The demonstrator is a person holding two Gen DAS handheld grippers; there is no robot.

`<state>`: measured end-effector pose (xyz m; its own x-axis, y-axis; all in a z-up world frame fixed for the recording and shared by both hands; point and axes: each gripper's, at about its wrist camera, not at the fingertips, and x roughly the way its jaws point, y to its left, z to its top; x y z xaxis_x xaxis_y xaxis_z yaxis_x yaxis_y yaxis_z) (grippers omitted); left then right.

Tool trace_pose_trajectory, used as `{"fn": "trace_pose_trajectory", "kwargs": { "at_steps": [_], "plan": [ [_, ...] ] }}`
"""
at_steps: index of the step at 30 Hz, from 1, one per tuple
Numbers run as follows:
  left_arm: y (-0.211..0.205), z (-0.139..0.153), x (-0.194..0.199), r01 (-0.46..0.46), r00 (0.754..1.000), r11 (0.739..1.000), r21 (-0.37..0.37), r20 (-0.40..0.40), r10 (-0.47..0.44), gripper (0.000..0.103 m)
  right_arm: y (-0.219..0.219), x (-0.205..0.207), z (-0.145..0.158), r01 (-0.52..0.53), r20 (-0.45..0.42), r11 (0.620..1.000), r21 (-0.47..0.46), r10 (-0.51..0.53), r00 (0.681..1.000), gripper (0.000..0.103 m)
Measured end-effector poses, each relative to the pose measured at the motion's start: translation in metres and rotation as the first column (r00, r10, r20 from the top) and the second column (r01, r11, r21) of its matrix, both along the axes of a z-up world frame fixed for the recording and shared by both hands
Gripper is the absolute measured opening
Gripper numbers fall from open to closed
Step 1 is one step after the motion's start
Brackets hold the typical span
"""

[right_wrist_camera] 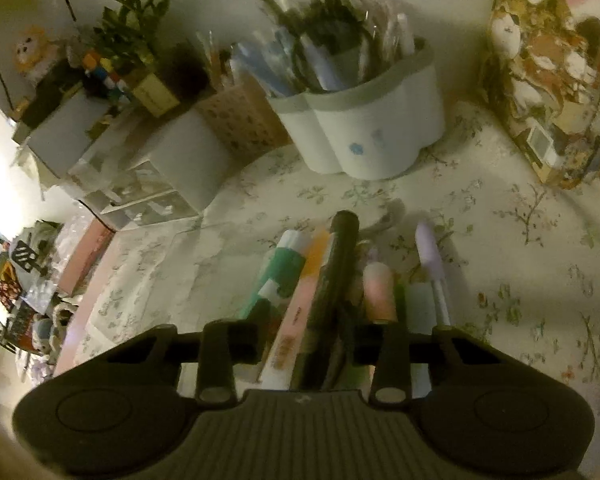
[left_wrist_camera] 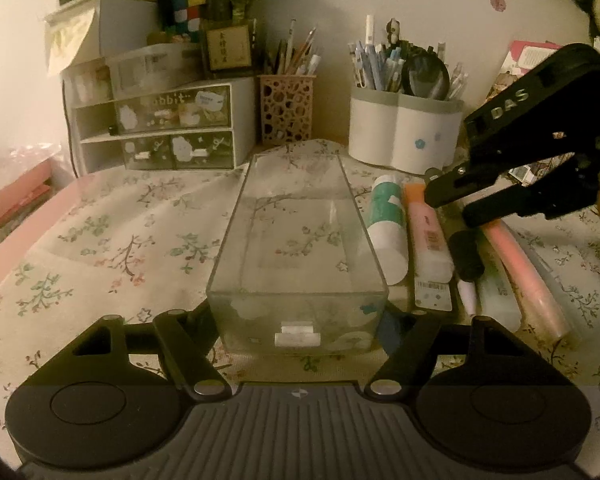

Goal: Organize stationery
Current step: 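Grasp the black marker with the right gripper and lift it, then lower the black marker into the clear plastic box and open the right gripper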

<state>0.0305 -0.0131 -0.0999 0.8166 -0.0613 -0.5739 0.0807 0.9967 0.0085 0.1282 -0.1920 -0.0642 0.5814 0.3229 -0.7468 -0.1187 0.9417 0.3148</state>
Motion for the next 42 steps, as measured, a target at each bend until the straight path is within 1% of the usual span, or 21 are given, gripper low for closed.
{"fn": "trace_pose_trajectory", "kwargs": {
  "at_steps": [3, 4, 5, 7, 13, 27, 32, 35, 37, 42],
  "plan": [
    [0.000, -0.001, -0.001, -0.001, 1.000, 1.000, 0.000, 0.002, 0.001, 0.073, 0.001, 0.007, -0.004, 0.007, -0.016, 1.000, -0.019, -0.008, 1.000, 0.015],
    [0.000, -0.001, -0.001, -0.002, 1.000, 1.000, 0.001, 0.003, 0.002, 0.073, 0.000, 0.008, -0.005, 0.010, -0.018, 1.000, -0.023, -0.010, 1.000, 0.010],
    [-0.001, -0.001, -0.001, -0.006, 1.000, 1.000, 0.001, 0.003, 0.006, 0.073, 0.000, 0.009, -0.006, 0.014, -0.015, 1.000, -0.027, -0.014, 1.000, 0.008],
    [-0.002, -0.001, -0.003, -0.014, 1.000, 1.000, 0.003, 0.007, 0.014, 0.073, -0.001, 0.010, -0.007, 0.015, -0.016, 1.000, -0.016, -0.015, 1.000, 0.008],
    [-0.003, -0.001, -0.004, -0.025, 1.000, 1.000, 0.005, 0.009, 0.025, 0.073, 0.004, 0.011, -0.006, 0.004, -0.015, 0.999, -0.033, -0.005, 1.000, 0.007],
    [-0.001, -0.003, -0.008, -0.014, 1.000, 1.000, 0.005, 0.015, 0.014, 0.073, -0.002, 0.003, -0.005, 0.025, -0.012, 1.000, 0.020, -0.024, 1.000, 0.006],
    [-0.002, -0.004, -0.008, -0.015, 1.000, 1.000, 0.004, 0.013, 0.015, 0.073, -0.003, 0.001, -0.003, 0.037, -0.007, 0.999, 0.018, -0.037, 0.999, 0.006],
    [-0.002, -0.004, -0.009, -0.014, 1.000, 1.000, 0.005, 0.016, 0.014, 0.073, -0.007, 0.000, -0.002, 0.050, -0.010, 0.998, 0.045, -0.050, 0.999, 0.006],
    [-0.003, -0.004, -0.009, -0.020, 1.000, 1.000, 0.009, 0.019, 0.020, 0.073, -0.010, -0.001, 0.001, 0.050, -0.015, 0.994, 0.096, -0.049, 0.999, 0.006],
    [-0.004, -0.004, -0.011, -0.022, 0.999, 1.000, 0.010, 0.032, 0.022, 0.073, 0.004, -0.006, 0.021, -0.003, 0.020, 0.989, 0.151, 0.000, 1.000, 0.006]
  ]
}}
